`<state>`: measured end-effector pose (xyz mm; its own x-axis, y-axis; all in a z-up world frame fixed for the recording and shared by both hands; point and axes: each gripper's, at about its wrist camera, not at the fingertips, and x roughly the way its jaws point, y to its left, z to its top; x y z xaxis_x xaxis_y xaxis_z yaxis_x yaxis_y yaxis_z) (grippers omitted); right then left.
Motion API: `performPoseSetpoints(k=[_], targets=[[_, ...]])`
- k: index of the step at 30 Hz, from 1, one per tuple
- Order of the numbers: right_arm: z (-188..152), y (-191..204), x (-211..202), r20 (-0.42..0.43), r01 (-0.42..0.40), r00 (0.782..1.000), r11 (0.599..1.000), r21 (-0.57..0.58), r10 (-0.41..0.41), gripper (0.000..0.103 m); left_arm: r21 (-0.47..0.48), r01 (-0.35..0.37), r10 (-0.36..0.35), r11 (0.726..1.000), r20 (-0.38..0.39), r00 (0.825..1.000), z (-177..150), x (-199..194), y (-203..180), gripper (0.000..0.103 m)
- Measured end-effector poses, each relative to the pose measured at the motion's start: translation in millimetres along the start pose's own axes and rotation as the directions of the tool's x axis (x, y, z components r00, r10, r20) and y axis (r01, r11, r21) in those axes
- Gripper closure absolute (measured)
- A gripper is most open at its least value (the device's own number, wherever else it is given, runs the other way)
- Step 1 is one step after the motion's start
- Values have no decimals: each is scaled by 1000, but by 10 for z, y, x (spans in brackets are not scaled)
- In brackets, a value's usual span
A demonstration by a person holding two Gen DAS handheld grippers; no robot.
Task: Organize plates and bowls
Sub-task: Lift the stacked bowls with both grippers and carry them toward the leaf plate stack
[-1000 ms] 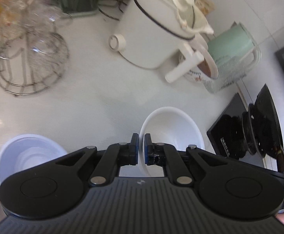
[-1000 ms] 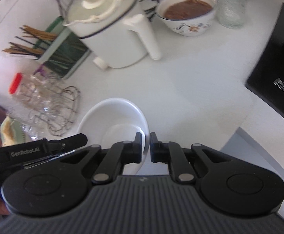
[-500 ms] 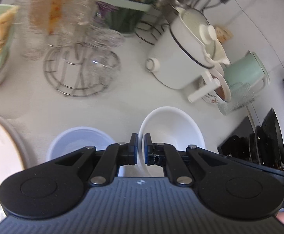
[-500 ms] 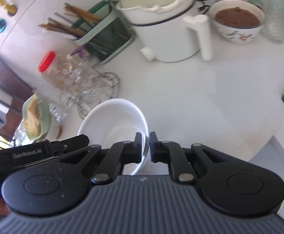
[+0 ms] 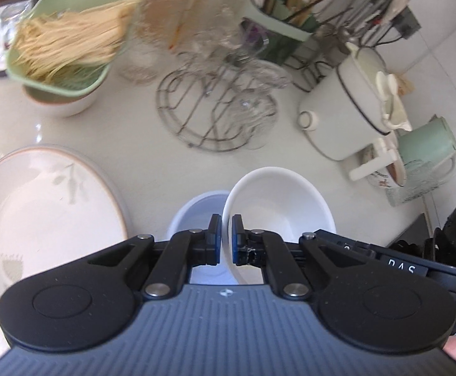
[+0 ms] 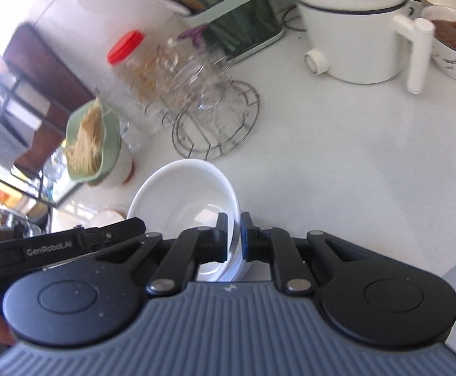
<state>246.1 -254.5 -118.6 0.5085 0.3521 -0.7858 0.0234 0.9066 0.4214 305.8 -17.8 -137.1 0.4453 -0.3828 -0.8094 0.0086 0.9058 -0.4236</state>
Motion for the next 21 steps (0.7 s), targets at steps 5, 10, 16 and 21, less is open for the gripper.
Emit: performPoseSetpoints(k=[5,10,16,21], targets=[[-20,130,117,-17,13,1000,998,-56,-14,92,-31,-30,29,999,-22,999,-25,78,140,97],[-60,143,235,-45,37,998,997,-73,-41,92,-41,-41,38,998,-55,998,-69,157,207,96],[-115,106,295,-67,47,996,996,-78,-52,91,-27,-74,70,997,-101,992,-94,301,224,96],[-82,41,283,-63,36,997,998,-46,-39,90,-33,-82,77,996,-120,990,-95,351,233,96]])
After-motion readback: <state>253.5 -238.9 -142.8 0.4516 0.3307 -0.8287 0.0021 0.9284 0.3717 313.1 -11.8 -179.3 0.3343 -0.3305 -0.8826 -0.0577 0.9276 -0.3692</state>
